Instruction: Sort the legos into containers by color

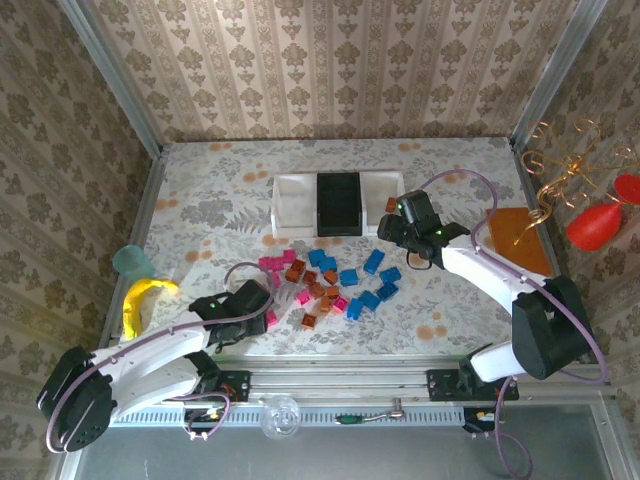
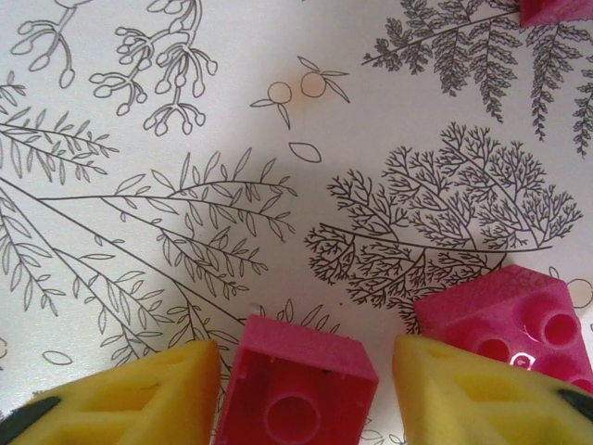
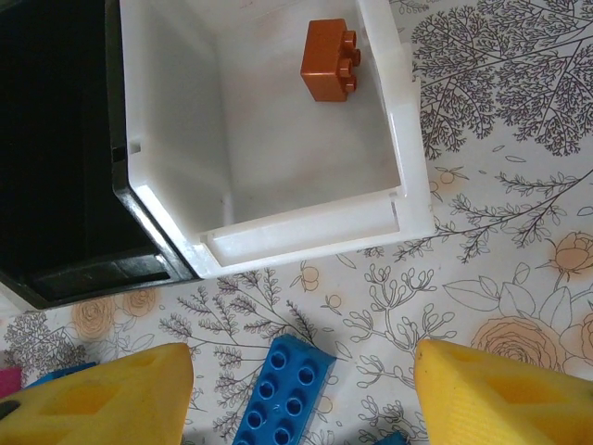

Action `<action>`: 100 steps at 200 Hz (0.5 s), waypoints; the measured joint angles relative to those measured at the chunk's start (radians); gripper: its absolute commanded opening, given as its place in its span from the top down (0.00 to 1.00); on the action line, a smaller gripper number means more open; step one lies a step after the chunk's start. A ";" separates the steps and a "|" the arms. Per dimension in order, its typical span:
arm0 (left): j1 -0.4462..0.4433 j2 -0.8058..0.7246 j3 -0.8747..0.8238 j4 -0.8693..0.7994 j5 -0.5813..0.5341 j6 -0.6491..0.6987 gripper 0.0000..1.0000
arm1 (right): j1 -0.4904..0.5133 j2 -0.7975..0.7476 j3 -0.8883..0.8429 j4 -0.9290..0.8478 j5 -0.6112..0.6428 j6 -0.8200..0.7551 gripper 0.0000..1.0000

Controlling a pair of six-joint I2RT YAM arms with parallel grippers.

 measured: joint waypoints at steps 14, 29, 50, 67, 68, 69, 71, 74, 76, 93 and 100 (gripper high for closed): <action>0.000 0.002 -0.003 0.003 0.002 0.004 0.62 | -0.001 0.000 -0.003 0.002 0.000 0.002 0.34; 0.000 0.008 -0.003 0.010 0.000 0.014 0.63 | -0.001 0.000 -0.006 0.003 0.000 0.003 0.34; 0.000 0.019 0.000 0.017 -0.001 0.019 0.62 | -0.001 0.000 -0.007 0.005 0.000 0.003 0.34; -0.002 0.028 0.004 0.021 -0.005 0.022 0.67 | -0.001 0.000 -0.007 0.007 0.000 0.003 0.34; -0.002 0.028 0.004 0.021 -0.005 0.022 0.67 | -0.001 0.000 -0.007 0.007 0.000 0.003 0.34; -0.002 0.028 0.005 0.021 -0.005 0.024 0.67 | -0.001 0.000 -0.007 0.007 0.000 0.003 0.34; -0.002 0.029 0.005 0.021 -0.005 0.025 0.68 | -0.002 0.000 -0.007 0.007 0.000 0.003 0.34; -0.002 0.029 0.006 0.022 -0.006 0.024 0.68 | -0.002 0.000 -0.007 0.007 0.000 0.003 0.34; -0.002 0.029 0.006 0.022 -0.005 0.025 0.68 | -0.002 0.000 -0.007 0.007 0.000 0.003 0.34; -0.010 0.029 0.011 0.020 -0.005 0.027 0.70 | -0.003 0.000 -0.009 0.008 0.000 0.003 0.34; -0.014 0.028 0.017 0.016 -0.004 0.028 0.70 | -0.005 0.000 -0.011 0.008 0.000 0.004 0.34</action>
